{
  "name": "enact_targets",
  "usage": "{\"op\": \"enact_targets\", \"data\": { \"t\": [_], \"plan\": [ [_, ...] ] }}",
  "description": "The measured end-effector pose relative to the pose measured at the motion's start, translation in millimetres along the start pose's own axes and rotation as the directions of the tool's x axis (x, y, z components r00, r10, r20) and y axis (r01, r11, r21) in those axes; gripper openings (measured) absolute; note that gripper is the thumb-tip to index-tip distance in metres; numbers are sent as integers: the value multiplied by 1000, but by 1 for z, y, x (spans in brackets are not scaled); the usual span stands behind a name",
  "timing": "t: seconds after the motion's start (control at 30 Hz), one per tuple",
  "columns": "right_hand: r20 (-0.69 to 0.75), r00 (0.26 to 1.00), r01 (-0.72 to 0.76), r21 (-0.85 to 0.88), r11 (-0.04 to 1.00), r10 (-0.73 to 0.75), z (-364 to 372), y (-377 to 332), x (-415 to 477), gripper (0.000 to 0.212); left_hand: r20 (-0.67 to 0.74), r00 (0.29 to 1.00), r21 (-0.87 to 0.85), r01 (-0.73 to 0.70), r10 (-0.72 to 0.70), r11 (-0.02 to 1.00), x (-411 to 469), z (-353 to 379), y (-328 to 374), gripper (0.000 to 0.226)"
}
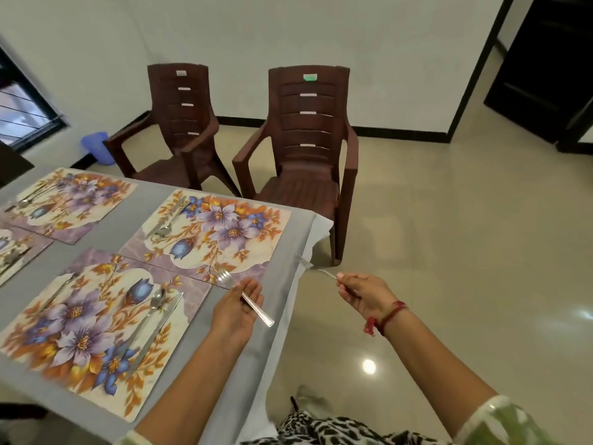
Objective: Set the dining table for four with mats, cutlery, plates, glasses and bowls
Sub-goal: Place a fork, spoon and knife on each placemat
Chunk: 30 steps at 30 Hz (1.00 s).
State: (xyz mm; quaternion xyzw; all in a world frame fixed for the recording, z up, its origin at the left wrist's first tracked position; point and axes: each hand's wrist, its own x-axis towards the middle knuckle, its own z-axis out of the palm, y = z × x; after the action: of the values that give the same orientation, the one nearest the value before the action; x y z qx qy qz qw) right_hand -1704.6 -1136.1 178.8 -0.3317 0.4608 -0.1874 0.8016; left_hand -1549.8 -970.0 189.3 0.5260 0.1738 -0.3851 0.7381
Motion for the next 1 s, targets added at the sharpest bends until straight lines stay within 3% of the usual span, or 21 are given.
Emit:
{"op": "enact_targets", "data": {
  "t": [0.13, 0.23, 0.63, 0.87, 1.0],
  "plan": [
    [52, 997, -49, -78, 996, 53, -7, -18, 27, 7, -67, 998, -40, -11, 8, 999, 22, 6, 0, 20],
    [118, 985, -97, -228, 969, 126, -8, -42, 59, 4, -126, 991, -78, -51, 41, 996, 45, 20, 0, 20],
    [263, 911, -75, -653, 754, 318, 46, -144, 193, 9, -383, 918, -221, -202, 105, 954, 93, 75, 20, 25],
    [457, 719, 155, -840, 519, 524, 130, -162, 287, 19, -635, 766, -402, -438, 100, 804, 113, 100, 21, 37],
    [536, 556, 352, -844, 404, 636, 173, -163, 333, 33, -760, 648, -444, -580, 56, 683, 118, 124, 9, 16]
  ]
}}
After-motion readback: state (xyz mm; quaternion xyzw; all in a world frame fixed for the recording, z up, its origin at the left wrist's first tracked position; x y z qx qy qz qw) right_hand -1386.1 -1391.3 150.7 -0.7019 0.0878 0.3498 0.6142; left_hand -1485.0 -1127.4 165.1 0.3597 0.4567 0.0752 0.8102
